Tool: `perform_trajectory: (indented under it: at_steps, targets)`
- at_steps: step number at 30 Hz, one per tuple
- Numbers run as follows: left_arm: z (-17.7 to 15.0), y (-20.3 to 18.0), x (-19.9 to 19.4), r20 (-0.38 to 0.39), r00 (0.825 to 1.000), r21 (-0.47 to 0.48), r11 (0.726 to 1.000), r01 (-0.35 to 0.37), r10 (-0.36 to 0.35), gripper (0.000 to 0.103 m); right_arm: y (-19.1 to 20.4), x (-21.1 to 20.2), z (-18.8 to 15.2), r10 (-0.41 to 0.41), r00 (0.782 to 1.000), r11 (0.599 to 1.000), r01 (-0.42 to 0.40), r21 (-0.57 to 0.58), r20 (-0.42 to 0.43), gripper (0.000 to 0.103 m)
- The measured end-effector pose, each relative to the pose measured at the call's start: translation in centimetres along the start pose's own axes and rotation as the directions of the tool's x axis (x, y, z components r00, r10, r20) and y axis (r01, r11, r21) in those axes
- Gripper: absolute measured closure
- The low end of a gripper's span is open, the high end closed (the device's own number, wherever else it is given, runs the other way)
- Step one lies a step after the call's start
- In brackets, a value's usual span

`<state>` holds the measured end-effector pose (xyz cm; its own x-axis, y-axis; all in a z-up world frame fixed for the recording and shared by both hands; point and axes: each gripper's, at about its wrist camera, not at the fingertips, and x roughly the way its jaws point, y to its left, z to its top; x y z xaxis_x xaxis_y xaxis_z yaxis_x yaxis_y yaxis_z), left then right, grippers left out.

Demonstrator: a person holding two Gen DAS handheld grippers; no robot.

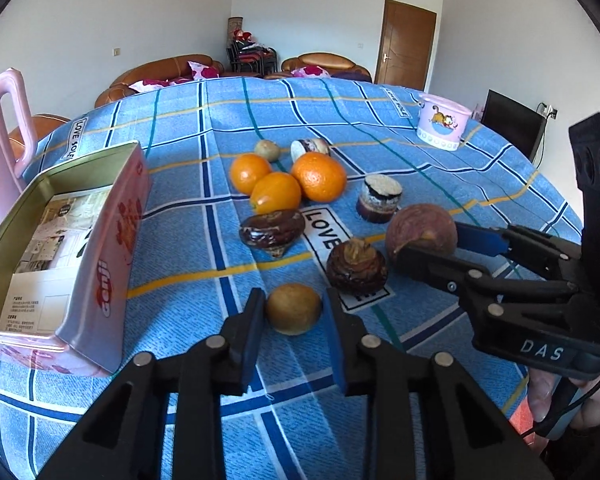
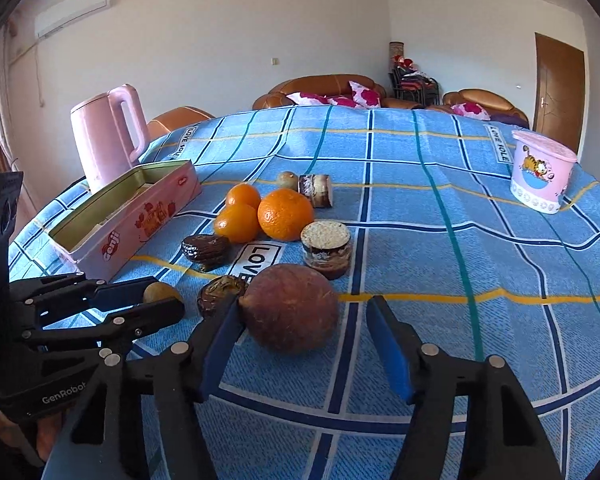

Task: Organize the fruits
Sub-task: 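Grasp the tan fruit with left tool while right tool grasps brown fruit, then lift and carry both held fruits toward the open tin box with both tools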

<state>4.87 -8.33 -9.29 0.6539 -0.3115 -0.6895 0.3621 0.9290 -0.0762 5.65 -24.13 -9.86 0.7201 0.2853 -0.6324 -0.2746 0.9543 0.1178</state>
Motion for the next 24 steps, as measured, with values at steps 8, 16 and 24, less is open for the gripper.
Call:
perform_trajectory:
  at_steps: [8, 16, 24]
  targets:
    - [-0.2, 0.3, -0.8, 0.054, 0.999, -0.005, 1.000, 0.002, -0.002, 0.072, 0.0, -0.1, -0.2, 0.037, 0.999, 0.999, -0.037, -0.008, 0.011, 0.052]
    - [-0.3, 0.6, -1.8, 0.127, 0.992, -0.013, 1.000, -0.013, 0.015, 0.072, 0.1, -1.2, -0.3, 0.039, 0.995, 0.999, -0.037, -0.022, 0.090, 0.052]
    - [-0.6, 0.3, -2.5, 0.183, 0.982, 0.003, 0.999, -0.038, 0.037, 0.072, 0.3, -2.1, -0.6, 0.039, 0.987, 0.999, -0.034, -0.036, 0.158, 0.052]
